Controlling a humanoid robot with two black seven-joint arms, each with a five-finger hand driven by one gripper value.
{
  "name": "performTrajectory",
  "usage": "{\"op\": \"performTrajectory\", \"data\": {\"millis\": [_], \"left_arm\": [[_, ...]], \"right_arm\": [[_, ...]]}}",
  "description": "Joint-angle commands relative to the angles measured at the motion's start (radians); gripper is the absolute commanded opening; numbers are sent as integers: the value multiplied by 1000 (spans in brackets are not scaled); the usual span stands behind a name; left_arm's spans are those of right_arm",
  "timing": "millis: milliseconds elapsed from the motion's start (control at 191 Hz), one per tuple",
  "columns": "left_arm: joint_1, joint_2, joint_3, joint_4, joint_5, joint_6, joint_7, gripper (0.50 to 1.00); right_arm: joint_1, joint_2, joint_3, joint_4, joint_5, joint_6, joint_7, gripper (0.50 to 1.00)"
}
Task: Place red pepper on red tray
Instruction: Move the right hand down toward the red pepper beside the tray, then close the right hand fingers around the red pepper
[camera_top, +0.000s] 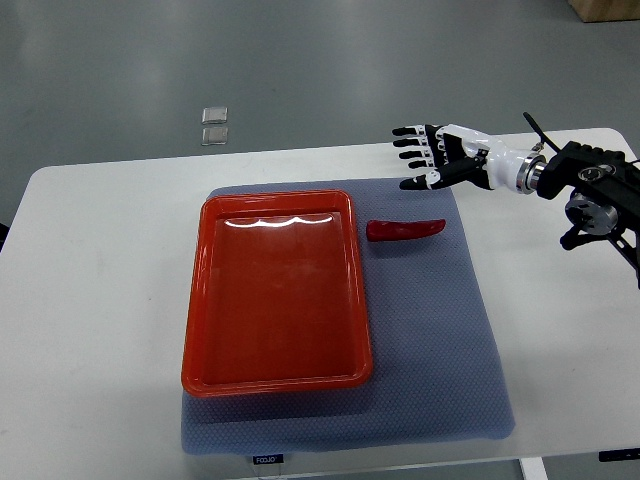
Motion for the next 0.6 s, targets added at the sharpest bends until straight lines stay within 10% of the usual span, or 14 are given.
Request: {"op": "performTrajectory", "data": {"millis": [0, 596], "left_arm": [[0, 0, 0, -1, 0, 0, 0, 1000], [0, 0, 0, -1, 0, 0, 0, 1000]], "right_arm": [[22, -6, -1, 6, -200, 1, 24, 913], [79, 58, -309, 9, -523, -221, 55, 885]]}}
